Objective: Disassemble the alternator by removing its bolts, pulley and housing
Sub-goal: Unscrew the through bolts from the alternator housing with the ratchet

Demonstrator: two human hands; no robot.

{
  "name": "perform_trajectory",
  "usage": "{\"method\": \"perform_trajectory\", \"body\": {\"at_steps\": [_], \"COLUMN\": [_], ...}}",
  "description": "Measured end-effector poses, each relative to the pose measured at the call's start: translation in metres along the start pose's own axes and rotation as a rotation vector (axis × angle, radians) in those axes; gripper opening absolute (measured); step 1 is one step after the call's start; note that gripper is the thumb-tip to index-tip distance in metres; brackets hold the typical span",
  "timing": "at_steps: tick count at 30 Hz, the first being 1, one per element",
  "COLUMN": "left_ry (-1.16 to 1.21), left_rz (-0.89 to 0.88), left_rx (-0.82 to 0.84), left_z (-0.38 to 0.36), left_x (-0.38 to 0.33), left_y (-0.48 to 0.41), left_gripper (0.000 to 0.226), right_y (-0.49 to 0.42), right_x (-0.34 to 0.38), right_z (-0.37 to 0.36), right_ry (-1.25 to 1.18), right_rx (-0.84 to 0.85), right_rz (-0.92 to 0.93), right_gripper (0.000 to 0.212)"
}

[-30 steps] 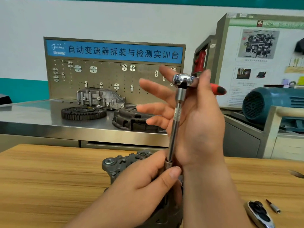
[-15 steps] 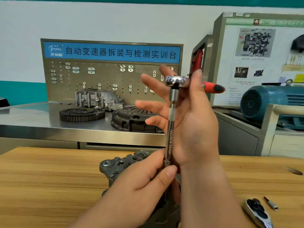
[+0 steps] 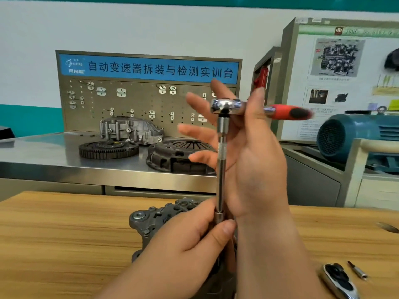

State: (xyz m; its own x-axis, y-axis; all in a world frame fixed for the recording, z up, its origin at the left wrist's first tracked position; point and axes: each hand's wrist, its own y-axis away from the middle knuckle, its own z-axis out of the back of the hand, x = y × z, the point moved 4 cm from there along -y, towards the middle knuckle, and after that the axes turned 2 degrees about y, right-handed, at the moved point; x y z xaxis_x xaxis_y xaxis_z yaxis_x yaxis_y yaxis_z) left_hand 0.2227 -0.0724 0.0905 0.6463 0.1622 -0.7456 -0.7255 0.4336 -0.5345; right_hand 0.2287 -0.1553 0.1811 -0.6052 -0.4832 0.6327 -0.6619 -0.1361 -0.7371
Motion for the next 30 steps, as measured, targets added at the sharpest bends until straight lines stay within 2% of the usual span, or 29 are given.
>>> {"method": "perform_trajectory", "body": {"at_steps": [2, 5, 8, 12, 14, 18, 20, 23, 25, 28, 30], "left_ry": [-0.004, -0.04, 0.015, 0.079, 0.032, -0.058, -0.071, -0.005, 0.045, 0.021, -0.018], "left_rz": [0.008, 0.02, 0.014, 0.036, 0.021, -0.003, 0.005, 0.014, 0.024, 0.022, 0.01], "left_rx": [-0.016, -0.012, -0.019, 0.009, 0.013, -0.033, -0.032, -0.01, -0.02, -0.009, -0.019], "left_z": [0.0, -0.001, -0.001, 0.0, 0.0, 0.001, 0.0, 0.0, 0.001, 0.001, 0.001], "left_x": [0.0, 0.0, -0.001, -0.002, -0.002, -0.004, -0.005, -0.005, -0.004, -0.006, -0.007], "left_y": [-0.002, -0.003, -0.003, 0.0, 0.0, -0.003, -0.003, -0.002, -0.001, 0.0, 0.0], "left_gripper": [0.039, 0.039, 0.035, 0.039, 0.038, 0.039, 0.042, 0.041, 0.04, 0.038, 0.04], "right_y": [0.001, 0.002, 0.001, -0.001, 0.0, 0.002, 0.002, 0.001, 0.001, 0.0, 0.0], "right_x": [0.007, 0.016, 0.012, 0.002, 0.0, 0.009, 0.016, 0.015, 0.011, 0.004, 0.002], "right_z": [-0.001, -0.001, 0.0, 0.004, 0.005, 0.002, 0.002, 0.002, 0.003, 0.003, 0.002], "right_ry": [0.086, 0.122, 0.005, -0.075, -0.061, 0.078, 0.078, 0.002, -0.063, -0.093, -0.061], "right_rx": [-0.018, -0.023, -0.004, 0.034, 0.032, -0.006, -0.007, -0.001, 0.006, 0.033, 0.029], "right_rz": [0.124, 0.256, 0.158, -0.054, -0.071, 0.134, 0.204, 0.162, 0.071, -0.07, -0.08], "right_gripper": [0.035, 0.03, 0.031, 0.061, 0.064, 0.031, 0.027, 0.027, 0.036, 0.06, 0.064]}}
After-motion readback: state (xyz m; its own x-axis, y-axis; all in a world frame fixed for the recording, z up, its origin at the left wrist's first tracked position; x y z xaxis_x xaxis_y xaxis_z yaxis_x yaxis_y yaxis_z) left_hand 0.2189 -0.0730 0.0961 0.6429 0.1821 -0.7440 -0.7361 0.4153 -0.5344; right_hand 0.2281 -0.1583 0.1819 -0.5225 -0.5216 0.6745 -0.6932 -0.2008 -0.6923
